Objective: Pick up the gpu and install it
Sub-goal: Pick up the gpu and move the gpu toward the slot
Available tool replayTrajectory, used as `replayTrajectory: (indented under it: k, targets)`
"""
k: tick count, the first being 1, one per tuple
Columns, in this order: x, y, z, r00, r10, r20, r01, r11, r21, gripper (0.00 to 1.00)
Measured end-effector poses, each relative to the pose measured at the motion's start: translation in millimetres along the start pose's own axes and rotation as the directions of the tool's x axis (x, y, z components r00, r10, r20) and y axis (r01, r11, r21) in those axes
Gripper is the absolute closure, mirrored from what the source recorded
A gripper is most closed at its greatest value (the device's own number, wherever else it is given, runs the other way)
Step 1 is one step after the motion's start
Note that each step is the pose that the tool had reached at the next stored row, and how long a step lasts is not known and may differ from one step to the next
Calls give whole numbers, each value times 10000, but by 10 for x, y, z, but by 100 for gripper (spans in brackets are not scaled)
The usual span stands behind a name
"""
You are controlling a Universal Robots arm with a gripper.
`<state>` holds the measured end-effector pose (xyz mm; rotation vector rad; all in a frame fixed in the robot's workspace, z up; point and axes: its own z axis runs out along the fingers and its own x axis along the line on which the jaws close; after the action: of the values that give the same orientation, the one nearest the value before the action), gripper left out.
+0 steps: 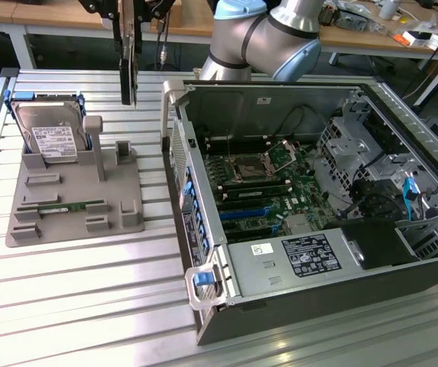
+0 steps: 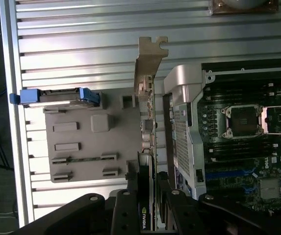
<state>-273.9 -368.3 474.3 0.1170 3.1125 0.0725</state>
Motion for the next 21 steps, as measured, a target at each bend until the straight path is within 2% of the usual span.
replayTrajectory:
  k: [21]
  targets:
    - [-390, 29, 11, 10000, 0, 1, 0, 10000, 3, 73]
